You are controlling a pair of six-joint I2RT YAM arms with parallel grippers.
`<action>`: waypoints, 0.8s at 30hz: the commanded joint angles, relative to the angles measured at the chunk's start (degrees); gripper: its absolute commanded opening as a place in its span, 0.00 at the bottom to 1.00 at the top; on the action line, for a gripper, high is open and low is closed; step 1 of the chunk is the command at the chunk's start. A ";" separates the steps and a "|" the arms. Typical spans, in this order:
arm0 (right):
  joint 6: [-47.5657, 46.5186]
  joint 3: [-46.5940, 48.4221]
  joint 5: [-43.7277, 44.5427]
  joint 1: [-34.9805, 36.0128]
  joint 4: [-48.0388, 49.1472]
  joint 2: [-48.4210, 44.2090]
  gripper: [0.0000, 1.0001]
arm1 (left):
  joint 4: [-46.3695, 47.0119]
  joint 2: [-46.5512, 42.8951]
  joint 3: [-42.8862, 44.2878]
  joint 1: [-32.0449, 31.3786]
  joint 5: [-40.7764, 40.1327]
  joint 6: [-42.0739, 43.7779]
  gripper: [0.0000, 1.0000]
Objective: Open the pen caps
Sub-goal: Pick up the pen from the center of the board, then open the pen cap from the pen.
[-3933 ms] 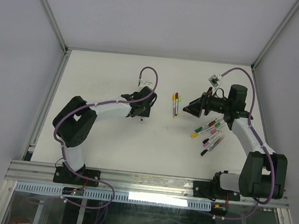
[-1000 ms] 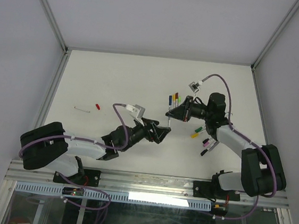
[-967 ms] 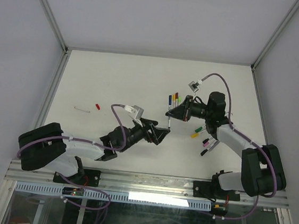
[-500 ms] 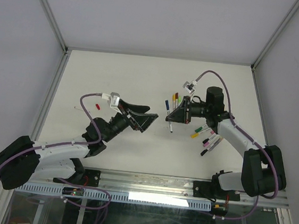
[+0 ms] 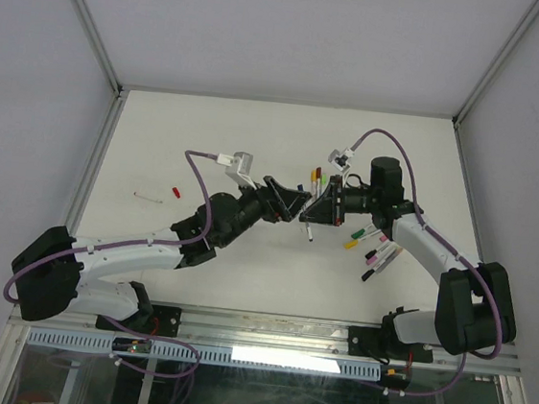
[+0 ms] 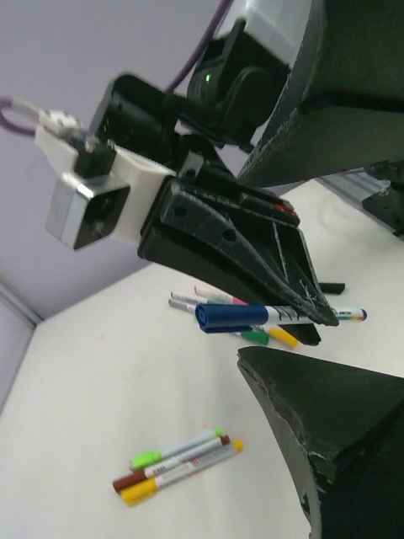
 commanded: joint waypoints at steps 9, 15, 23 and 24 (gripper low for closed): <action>-1.99 2.88 -0.30 0.55 0.02 -0.88 0.00 | -20.44 7.65 14.26 -4.41 -20.48 -3.65 0.61; -2.96 3.01 0.62 0.74 -0.87 -0.80 0.00 | -21.91 9.61 17.14 -4.59 -19.93 -2.58 0.49; -4.35 3.39 1.89 1.14 -2.18 -0.92 0.00 | -22.07 11.16 18.21 -4.59 -16.73 -2.06 0.26; -4.53 3.41 1.93 1.22 -2.33 -0.98 0.00 | -22.01 11.26 18.12 -4.59 -16.33 -1.98 0.23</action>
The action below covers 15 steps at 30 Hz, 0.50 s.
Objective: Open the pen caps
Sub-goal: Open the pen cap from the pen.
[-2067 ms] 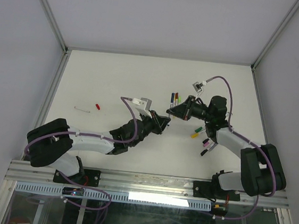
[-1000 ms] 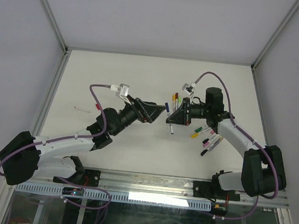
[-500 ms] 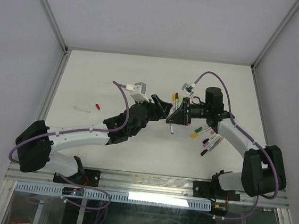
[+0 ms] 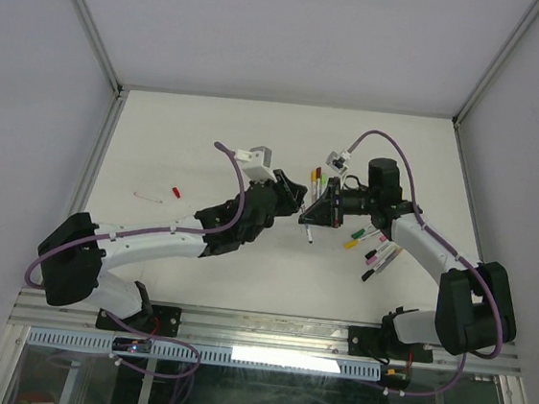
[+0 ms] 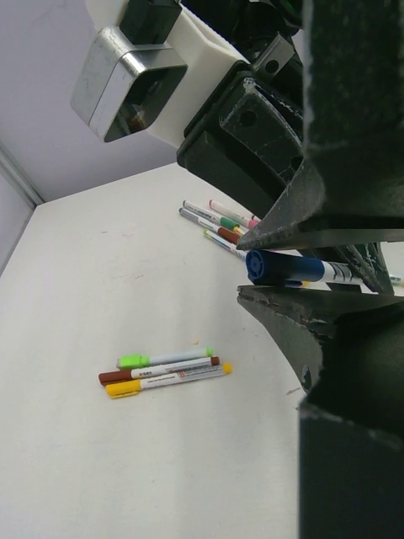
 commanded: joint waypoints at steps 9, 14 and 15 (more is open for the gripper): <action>-0.97 2.98 -3.16 0.90 1.34 -1.31 0.28 | 10.32 -2.09 -3.35 0.11 5.97 4.43 0.00; 4.98 1.44 -6.73 0.90 7.25 -0.77 0.49 | 23.99 -5.71 -10.83 2.04 11.41 5.73 0.00; 6.00 1.15 -7.38 0.95 8.47 -0.68 0.51 | 27.02 -6.36 -12.33 2.55 12.72 5.87 0.00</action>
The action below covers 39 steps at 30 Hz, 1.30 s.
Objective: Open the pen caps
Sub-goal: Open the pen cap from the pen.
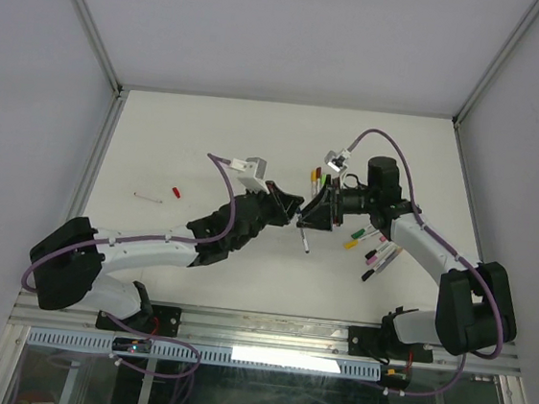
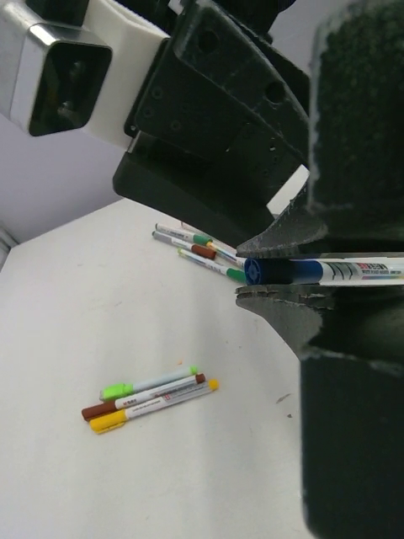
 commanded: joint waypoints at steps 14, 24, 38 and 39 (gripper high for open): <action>5.59 -0.01 -5.17 3.02 9.35 -0.08 0.47 | 33.74 -6.29 -11.77 6.66 17.12 2.20 0.00; 5.93 1.18 -3.62 3.68 8.52 -0.17 0.00 | 29.04 -6.60 -10.81 7.20 16.01 2.93 0.16; 2.87 1.81 -0.12 3.66 5.29 0.44 0.00 | 17.89 -5.56 -5.82 6.68 16.83 1.71 0.43; 2.74 1.88 0.15 3.69 5.12 0.40 0.00 | 17.33 -5.65 -5.60 6.63 16.61 1.71 0.41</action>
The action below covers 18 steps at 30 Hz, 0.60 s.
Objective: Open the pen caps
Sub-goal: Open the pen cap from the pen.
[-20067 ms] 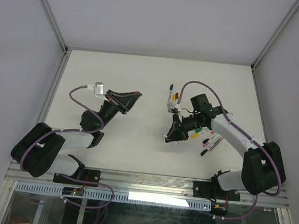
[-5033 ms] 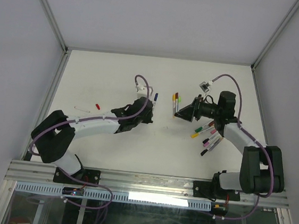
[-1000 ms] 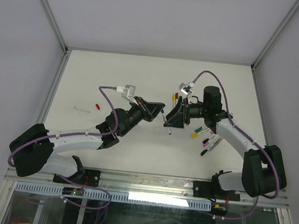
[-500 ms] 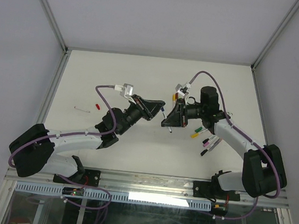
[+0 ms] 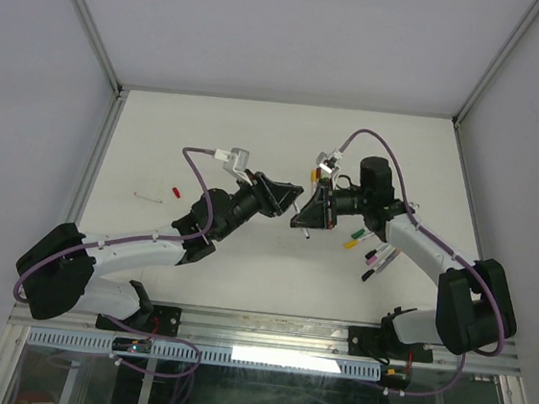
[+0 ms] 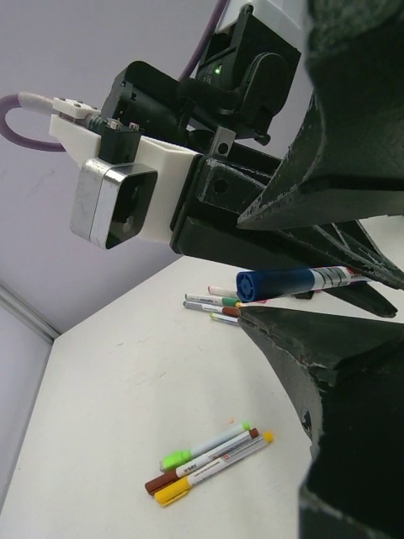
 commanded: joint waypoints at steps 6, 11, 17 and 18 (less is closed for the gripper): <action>-3.27 2.12 4.23 0.27 -1.30 -0.31 0.00 | -5.47 -0.37 4.30 -0.59 -0.97 -0.69 0.40; -4.36 1.94 6.64 0.25 -1.78 -0.97 0.00 | -12.29 -0.09 6.49 -1.26 -4.43 -2.51 0.47; -4.61 1.84 7.16 0.27 -1.80 -0.83 0.00 | -14.41 1.15 8.31 -2.11 -5.04 -3.05 0.46; -4.65 1.84 7.17 0.29 -1.80 -0.79 0.00 | -14.41 1.27 8.48 -2.19 -5.22 -3.04 0.45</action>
